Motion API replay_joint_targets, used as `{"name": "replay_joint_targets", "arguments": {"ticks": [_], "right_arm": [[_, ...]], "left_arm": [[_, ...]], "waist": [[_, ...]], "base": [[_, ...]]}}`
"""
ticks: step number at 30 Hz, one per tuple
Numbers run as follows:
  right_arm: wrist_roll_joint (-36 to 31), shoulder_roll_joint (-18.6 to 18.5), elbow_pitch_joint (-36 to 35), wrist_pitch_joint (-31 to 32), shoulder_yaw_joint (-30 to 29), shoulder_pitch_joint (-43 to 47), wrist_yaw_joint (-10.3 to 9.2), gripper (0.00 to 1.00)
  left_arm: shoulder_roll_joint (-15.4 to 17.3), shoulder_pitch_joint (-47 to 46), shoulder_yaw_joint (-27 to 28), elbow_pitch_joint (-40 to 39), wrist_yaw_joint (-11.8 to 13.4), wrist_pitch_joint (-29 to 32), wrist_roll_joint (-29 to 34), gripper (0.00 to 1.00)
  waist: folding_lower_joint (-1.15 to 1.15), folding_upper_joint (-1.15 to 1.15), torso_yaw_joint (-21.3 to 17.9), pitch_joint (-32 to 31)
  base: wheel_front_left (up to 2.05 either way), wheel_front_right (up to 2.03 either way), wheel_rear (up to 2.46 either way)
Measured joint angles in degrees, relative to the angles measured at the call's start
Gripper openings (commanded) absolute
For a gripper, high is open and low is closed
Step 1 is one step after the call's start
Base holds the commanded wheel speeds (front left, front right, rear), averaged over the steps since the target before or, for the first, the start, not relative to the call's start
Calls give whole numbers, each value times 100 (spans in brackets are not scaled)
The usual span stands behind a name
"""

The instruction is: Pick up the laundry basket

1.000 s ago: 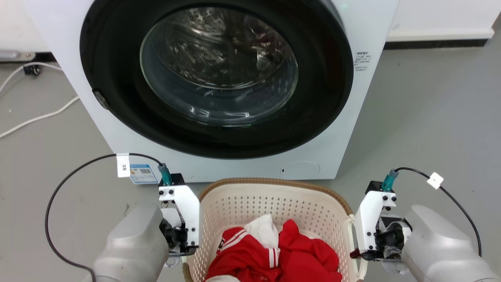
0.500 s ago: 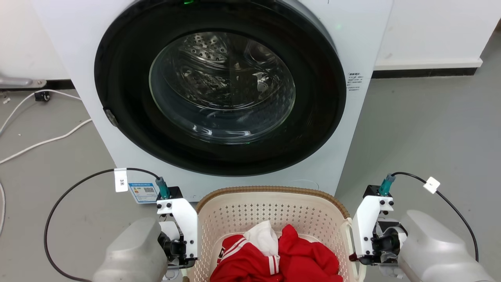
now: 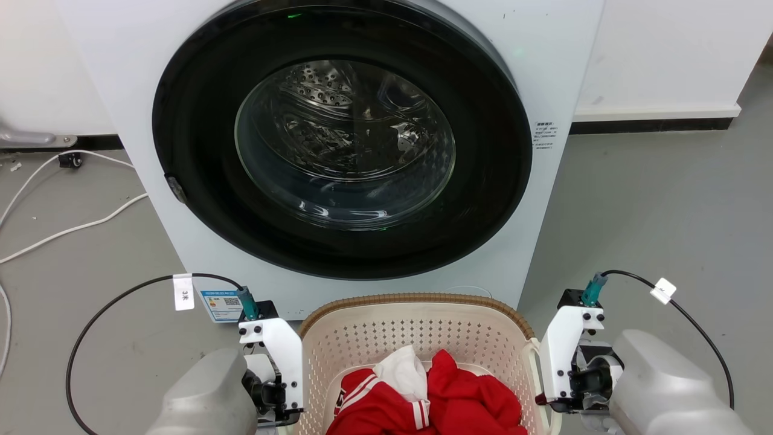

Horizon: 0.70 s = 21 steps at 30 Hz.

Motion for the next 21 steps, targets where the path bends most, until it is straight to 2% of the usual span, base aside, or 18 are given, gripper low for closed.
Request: {"name": "replay_joint_targets", "arguments": {"ticks": [21], "right_arm": [[85, 73, 21, -78, 56, 73, -4, 0]], "left_arm": [[13, 57, -35, 18, 32, 4, -8, 0]], "waist": [[0, 0, -19, 47]], "base": [[0, 0, 0]]}}
